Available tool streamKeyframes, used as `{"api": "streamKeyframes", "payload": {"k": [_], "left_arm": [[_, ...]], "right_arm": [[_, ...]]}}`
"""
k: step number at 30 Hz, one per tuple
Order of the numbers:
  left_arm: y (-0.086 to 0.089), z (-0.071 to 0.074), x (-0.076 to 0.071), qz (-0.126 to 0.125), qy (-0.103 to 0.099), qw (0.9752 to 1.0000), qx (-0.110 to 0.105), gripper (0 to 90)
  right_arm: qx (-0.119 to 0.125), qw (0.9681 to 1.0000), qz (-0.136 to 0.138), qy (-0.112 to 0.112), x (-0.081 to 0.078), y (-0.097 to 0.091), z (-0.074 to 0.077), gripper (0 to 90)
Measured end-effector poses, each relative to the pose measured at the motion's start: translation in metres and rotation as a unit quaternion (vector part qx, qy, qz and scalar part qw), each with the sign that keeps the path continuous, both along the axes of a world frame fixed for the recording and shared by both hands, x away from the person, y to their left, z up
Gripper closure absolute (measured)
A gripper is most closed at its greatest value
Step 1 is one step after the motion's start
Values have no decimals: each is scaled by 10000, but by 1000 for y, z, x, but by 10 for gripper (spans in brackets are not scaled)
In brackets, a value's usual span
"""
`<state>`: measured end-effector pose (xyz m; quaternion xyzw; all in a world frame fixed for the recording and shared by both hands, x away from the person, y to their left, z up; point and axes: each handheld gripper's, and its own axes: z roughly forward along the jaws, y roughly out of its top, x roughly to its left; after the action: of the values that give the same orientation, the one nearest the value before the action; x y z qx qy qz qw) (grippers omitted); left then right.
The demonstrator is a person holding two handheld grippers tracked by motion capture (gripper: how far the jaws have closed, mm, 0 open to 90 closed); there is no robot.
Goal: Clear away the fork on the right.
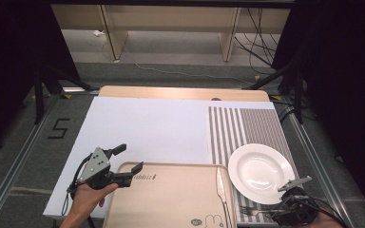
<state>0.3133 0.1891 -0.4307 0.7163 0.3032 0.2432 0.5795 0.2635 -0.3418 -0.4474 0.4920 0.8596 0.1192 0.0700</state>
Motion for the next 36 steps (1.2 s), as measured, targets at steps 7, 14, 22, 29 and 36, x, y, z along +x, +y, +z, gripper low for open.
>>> {"api": "streamKeyframes", "payload": {"k": [7,14,22,29,36], "left_arm": [[0,0,0,-20,5,10000,-2,168],[0,0,0,-22,-4,10000,19,167],[0,0,0,-24,-6,10000,27,169],[-1,0,0,-25,1,10000,25,169],[-2,-1,0,-44,0,10000,31,169]], "right_arm": [[-175,9998,125,13,1,4,-4,314],[-241,9996,152,10,2,7,-6,368],[-195,9994,279,8,1,6,-5,461],[-284,9987,429,56,-2,11,-3,553],[-412,9971,630,90,-1,21,-3,637]]}}
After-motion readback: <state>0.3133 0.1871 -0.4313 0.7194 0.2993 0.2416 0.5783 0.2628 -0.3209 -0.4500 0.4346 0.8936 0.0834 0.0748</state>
